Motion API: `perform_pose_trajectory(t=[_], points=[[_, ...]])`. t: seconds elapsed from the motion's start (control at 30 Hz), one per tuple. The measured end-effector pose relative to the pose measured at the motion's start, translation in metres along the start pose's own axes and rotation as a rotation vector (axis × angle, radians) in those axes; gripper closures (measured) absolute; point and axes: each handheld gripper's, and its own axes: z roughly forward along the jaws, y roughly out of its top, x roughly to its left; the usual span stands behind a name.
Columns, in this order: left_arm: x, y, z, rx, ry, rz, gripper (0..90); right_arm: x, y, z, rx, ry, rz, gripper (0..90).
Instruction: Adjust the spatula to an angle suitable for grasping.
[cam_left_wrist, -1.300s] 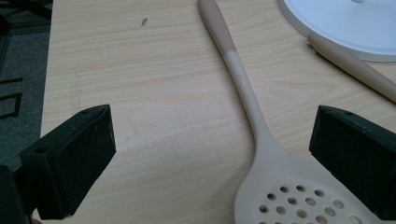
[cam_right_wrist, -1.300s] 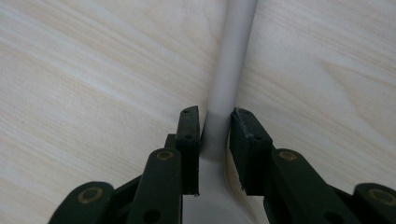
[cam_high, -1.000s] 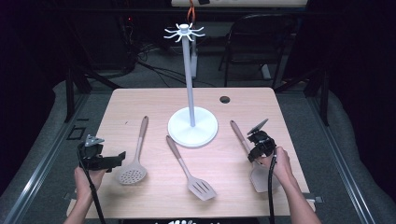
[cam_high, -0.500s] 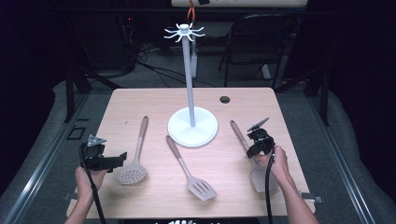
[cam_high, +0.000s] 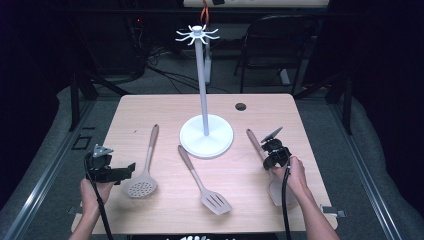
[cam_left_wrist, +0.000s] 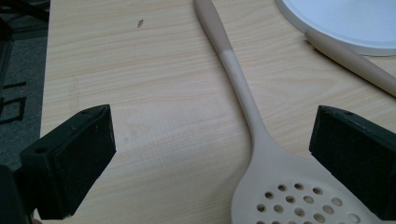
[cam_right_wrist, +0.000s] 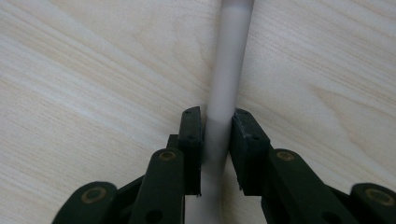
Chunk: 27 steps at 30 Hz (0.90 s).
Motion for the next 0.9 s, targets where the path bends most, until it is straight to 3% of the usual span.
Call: perform_pose_trajectory(t=[0.03,0.07,0.17,0.3,0.4,0.47,0.5,0.7,0.73,0.83,0.87,0.9], points=[[0.000,0.000,0.000,0.001,-0.001,0.001,0.3,-0.002,0.001,-0.002,0.022,0.004,-0.020,75.4],[0.000,0.000,0.000,0.001,-0.001,0.003,0.3,-0.001,-0.002,0.002,-0.030,0.014,0.017,75.5],[0.000,0.000,0.000,0.002,-0.001,0.001,0.3,-0.005,0.000,-0.002,0.014,0.022,-0.014,76.1],[0.001,0.000,-0.001,0.003,-0.001,0.003,0.3,-0.004,-0.001,-0.005,0.009,0.020,-0.029,78.2],[0.001,0.000,-0.001,0.003,-0.002,0.003,0.3,-0.004,-0.002,-0.007,-0.006,-0.002,-0.044,78.4],[0.000,0.000,-0.001,0.002,-0.002,0.002,0.3,-0.004,-0.004,-0.009,-0.038,0.011,-0.018,78.3],[0.000,0.000,-0.001,0.000,-0.002,0.003,0.3,-0.006,-0.004,-0.014,-0.030,0.000,-0.044,78.4],[-0.002,0.001,-0.001,-0.008,-0.008,-0.001,0.3,-0.004,-0.008,-0.021,-0.086,0.006,-0.039,78.5],[-0.003,0.001,-0.001,-0.009,-0.014,-0.002,0.3,-0.002,-0.008,-0.026,-0.078,-0.004,-0.070,78.5],[-0.003,0.001,-0.001,-0.012,-0.017,-0.003,0.3,0.001,-0.008,-0.030,-0.089,-0.003,-0.083,78.5],[-0.004,0.002,-0.002,-0.014,-0.019,-0.004,0.3,0.006,-0.010,-0.032,-0.120,0.001,-0.083,78.5],[-0.005,0.002,-0.002,-0.017,-0.021,-0.002,0.3,0.007,-0.009,-0.035,-0.106,-0.001,-0.115,78.5]])
